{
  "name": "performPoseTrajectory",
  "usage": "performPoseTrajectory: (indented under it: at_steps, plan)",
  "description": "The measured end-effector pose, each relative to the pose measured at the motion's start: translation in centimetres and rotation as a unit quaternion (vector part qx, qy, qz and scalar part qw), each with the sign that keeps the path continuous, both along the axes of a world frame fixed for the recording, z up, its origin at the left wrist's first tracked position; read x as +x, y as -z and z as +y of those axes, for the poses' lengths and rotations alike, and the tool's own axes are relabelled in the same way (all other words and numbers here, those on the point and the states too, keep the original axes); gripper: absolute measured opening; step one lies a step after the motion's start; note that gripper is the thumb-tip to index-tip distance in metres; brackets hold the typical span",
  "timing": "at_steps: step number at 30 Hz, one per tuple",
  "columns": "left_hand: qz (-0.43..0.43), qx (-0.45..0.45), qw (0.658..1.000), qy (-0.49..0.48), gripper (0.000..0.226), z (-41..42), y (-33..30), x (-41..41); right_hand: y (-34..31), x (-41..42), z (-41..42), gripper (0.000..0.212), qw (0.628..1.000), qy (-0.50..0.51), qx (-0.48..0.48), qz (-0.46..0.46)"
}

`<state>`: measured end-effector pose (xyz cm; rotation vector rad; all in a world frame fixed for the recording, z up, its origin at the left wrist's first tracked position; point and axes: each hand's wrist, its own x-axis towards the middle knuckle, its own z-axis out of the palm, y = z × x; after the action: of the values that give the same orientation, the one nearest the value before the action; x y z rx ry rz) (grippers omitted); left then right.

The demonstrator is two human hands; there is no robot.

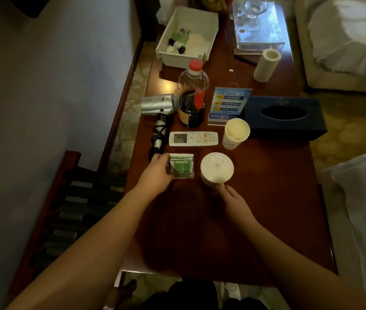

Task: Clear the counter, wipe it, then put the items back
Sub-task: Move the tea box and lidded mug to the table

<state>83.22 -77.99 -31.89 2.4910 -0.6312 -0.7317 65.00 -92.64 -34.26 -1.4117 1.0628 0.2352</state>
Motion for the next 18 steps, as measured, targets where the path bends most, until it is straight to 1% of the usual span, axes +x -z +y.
performPoseTrajectory:
  at_steps: [3,6,9,11,14,18]
  plan:
    - [-0.013,0.009,1.0,0.002,0.06,0.0,0.8,0.1,0.0,0.8,0.0,0.025,1.0,0.002,0.004,0.0]
    - [-0.024,0.022,0.999,-0.005,0.061,0.0,1.3,0.2,-0.1,1.7,0.0,0.023,1.0,-0.003,-0.001,0.004]
    - [-0.026,0.018,0.999,-0.004,0.057,-0.1,1.6,0.2,-0.1,2.1,0.1,0.02,1.0,-0.017,-0.004,0.013]
    - [-0.028,0.015,0.999,-0.006,0.057,-0.1,1.8,0.2,-0.1,2.3,0.0,0.023,0.999,-0.028,-0.007,0.015]
    - [-0.03,0.021,0.999,-0.012,0.06,-0.1,1.9,0.0,0.0,2.4,-0.2,0.03,0.999,-0.031,-0.012,0.02]
    - [0.001,0.016,0.999,-0.048,0.07,-0.1,1.4,-0.3,-0.1,1.9,-0.3,0.038,0.999,-0.045,-0.027,0.012]
